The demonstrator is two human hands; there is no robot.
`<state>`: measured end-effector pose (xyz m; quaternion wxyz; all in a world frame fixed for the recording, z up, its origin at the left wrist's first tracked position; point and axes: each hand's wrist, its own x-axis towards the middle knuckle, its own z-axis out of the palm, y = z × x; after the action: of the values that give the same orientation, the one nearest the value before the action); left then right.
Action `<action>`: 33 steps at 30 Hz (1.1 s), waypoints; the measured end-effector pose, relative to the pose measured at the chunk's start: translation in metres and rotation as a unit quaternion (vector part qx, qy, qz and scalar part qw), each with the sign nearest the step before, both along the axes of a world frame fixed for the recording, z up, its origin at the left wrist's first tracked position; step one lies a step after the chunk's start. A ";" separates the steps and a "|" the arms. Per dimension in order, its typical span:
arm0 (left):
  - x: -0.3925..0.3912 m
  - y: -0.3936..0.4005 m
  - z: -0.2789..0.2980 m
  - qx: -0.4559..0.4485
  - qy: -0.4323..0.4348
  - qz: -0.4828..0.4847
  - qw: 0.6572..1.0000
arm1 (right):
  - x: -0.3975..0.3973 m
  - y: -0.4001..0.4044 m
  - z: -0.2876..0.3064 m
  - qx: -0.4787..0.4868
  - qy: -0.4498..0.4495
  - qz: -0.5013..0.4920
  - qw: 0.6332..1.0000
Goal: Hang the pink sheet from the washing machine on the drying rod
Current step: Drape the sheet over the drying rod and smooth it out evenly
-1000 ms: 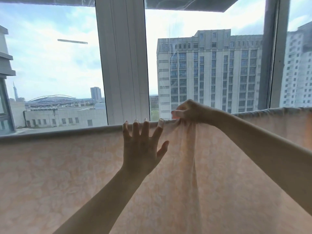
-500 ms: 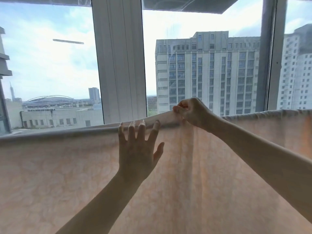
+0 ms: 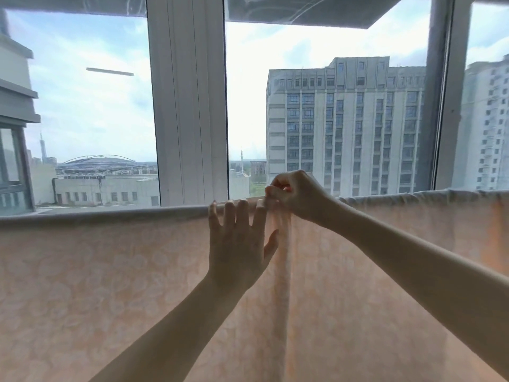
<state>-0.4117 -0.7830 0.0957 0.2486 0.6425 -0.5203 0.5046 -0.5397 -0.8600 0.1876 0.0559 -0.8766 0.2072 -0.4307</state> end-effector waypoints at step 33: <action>0.020 -0.004 -0.002 -0.014 -0.021 0.045 0.999 | -0.059 -0.037 -0.009 -0.022 0.063 -0.081 0.994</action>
<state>-0.3914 -0.7868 0.0938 0.2235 0.6511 -0.4889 0.5358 -0.5989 -0.8971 0.1783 -0.0113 -0.8835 0.2712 -0.3818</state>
